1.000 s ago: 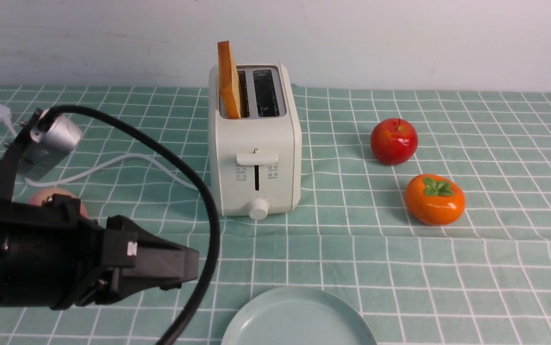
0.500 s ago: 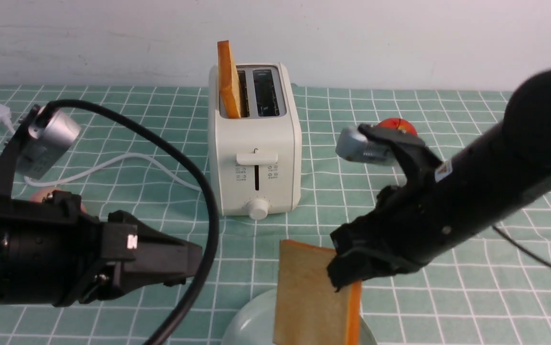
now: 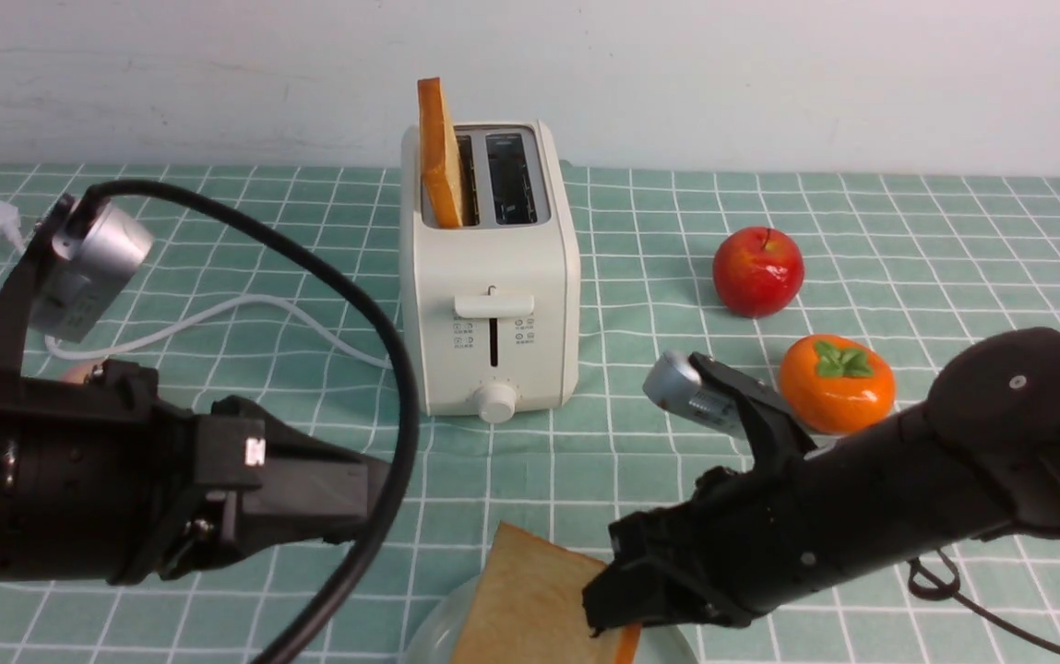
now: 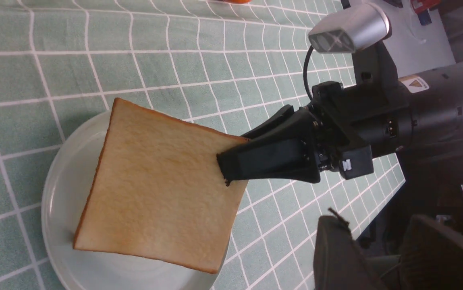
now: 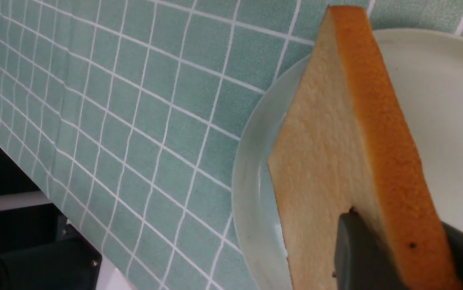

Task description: Take toasted bread from bread machine on blue coffee table place on plate.

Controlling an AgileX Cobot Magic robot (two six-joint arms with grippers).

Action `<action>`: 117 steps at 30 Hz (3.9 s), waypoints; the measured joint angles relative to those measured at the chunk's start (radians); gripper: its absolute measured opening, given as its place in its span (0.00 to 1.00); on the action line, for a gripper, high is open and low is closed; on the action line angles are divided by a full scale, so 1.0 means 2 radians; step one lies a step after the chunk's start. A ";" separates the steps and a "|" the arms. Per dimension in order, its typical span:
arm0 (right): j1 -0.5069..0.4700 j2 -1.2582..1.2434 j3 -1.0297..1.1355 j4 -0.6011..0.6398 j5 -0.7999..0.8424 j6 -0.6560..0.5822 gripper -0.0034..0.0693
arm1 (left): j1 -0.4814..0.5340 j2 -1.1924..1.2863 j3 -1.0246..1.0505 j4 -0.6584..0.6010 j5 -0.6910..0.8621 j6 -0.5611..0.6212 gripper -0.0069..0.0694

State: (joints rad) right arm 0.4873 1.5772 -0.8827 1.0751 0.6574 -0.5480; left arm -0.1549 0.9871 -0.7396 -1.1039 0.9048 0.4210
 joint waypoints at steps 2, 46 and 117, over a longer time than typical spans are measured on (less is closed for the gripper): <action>-0.014 -0.012 0.000 -0.022 0.000 -0.001 0.43 | 0.000 0.000 0.000 -0.009 -0.006 0.004 0.40; -0.047 -0.295 -0.066 -0.321 0.114 0.129 0.83 | -0.095 0.549 -0.637 0.562 -0.095 -0.471 0.50; -0.047 -0.333 -0.066 -0.570 0.223 0.403 0.03 | -0.090 -0.100 -0.054 0.308 0.102 -0.231 0.32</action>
State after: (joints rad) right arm 0.3930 0.9116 -1.0157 -0.0652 1.1035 0.2574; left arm -0.3346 0.7872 -0.8471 -0.4882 1.1089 -0.0412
